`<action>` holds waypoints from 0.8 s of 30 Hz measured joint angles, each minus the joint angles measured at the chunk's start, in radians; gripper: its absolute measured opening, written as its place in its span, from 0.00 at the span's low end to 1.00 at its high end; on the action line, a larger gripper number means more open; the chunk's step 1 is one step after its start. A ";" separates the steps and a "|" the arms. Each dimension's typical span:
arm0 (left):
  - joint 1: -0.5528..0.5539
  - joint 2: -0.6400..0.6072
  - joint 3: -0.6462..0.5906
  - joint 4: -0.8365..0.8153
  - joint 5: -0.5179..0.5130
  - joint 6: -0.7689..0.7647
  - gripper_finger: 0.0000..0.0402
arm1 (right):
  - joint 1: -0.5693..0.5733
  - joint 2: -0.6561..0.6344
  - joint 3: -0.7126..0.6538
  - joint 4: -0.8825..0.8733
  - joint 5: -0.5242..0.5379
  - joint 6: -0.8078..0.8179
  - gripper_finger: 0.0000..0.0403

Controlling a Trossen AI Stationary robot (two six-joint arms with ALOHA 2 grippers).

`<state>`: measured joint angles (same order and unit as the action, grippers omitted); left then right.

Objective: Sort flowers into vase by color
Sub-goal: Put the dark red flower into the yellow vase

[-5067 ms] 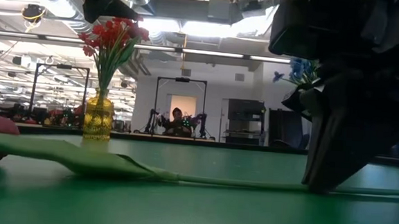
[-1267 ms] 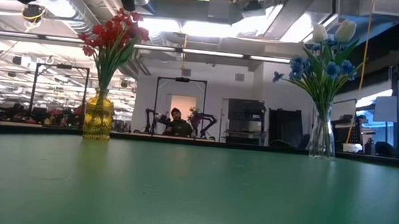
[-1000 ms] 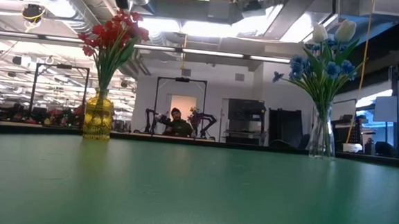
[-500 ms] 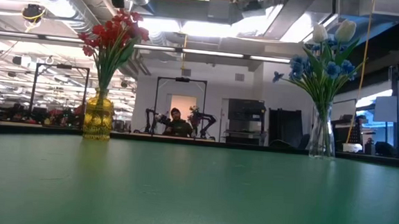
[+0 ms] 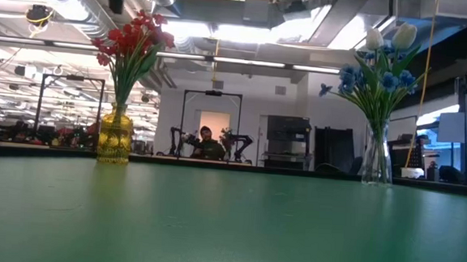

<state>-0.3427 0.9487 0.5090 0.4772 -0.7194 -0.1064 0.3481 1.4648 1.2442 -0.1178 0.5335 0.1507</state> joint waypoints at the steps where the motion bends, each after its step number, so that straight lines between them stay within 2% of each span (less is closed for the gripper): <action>1: -0.010 -0.025 0.023 -0.091 -0.036 -0.016 0.01 | 0.000 -0.010 0.010 -0.026 0.017 0.005 0.51; 6: -0.057 -0.092 0.195 -0.585 -0.217 -0.172 0.00 | -0.001 -0.034 0.024 -0.068 0.058 0.033 0.60; 12: -0.061 -0.084 0.402 -1.111 -0.363 -0.453 0.00 | -0.001 -0.034 0.024 -0.102 0.058 0.036 0.59; 16: -0.016 -0.086 0.470 -1.388 -0.351 -0.641 0.00 | -0.001 -0.034 0.024 -0.125 0.058 0.054 0.56; 19: 0.028 -0.085 0.486 -1.558 -0.289 -0.767 0.00 | -0.001 -0.034 0.024 -0.142 0.058 0.055 0.55; 24: 0.099 -0.085 0.487 -1.734 -0.212 -0.893 0.00 | -0.001 -0.034 0.024 -0.153 0.058 0.055 0.54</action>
<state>-0.2438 0.8639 0.9958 -1.2565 -0.9314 -0.9998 0.3473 1.4311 1.2678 -0.2707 0.5911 0.2054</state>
